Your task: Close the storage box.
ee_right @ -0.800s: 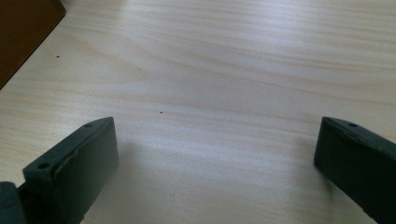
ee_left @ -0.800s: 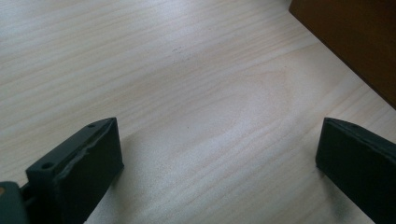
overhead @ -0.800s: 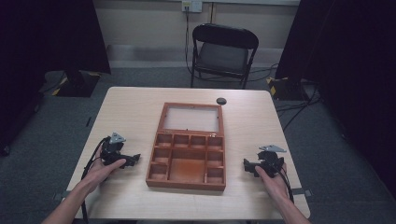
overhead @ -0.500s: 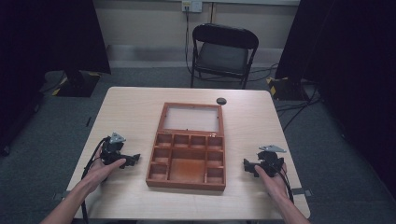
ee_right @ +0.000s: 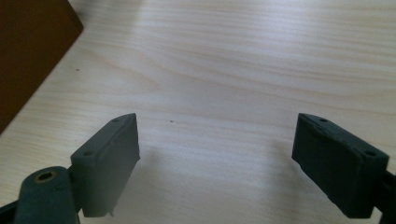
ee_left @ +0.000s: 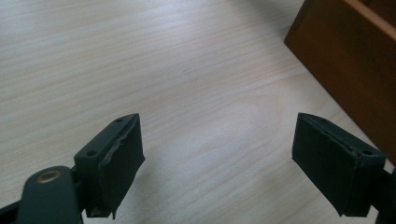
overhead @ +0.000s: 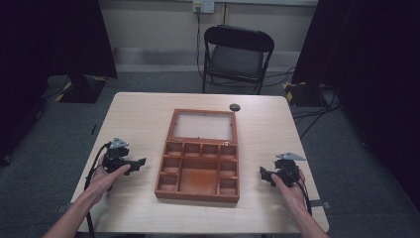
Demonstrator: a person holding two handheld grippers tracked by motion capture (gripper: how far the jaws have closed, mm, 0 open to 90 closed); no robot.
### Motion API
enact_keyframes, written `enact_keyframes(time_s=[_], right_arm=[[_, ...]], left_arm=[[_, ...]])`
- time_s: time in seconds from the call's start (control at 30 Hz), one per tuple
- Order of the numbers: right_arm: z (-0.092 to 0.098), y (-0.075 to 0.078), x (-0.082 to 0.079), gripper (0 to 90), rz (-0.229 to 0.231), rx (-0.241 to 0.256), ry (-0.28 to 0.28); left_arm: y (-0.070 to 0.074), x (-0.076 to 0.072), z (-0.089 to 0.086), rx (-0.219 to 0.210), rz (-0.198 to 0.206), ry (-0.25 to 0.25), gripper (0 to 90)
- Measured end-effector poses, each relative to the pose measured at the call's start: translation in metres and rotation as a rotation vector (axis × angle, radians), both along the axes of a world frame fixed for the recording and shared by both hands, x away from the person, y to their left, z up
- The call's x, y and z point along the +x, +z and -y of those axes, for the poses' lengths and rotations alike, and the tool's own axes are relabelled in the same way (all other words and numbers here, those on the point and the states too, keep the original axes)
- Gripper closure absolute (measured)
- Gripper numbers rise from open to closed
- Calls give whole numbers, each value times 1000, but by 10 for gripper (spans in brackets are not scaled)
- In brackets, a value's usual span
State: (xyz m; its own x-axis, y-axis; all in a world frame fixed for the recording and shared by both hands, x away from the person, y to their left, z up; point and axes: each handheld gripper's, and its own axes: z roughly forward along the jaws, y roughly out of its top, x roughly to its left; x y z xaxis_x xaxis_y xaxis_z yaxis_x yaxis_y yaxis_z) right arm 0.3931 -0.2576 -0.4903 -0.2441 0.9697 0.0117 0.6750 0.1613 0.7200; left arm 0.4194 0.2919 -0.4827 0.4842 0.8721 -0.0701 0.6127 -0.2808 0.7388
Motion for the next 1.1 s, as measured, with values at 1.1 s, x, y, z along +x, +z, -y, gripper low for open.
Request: enact_keyframes(time_s=[1.1], right_arm=[[-69, 48, 64, 155, -3, 148, 239]], left_arm=[[44, 24, 39, -6, 61, -48, 212]])
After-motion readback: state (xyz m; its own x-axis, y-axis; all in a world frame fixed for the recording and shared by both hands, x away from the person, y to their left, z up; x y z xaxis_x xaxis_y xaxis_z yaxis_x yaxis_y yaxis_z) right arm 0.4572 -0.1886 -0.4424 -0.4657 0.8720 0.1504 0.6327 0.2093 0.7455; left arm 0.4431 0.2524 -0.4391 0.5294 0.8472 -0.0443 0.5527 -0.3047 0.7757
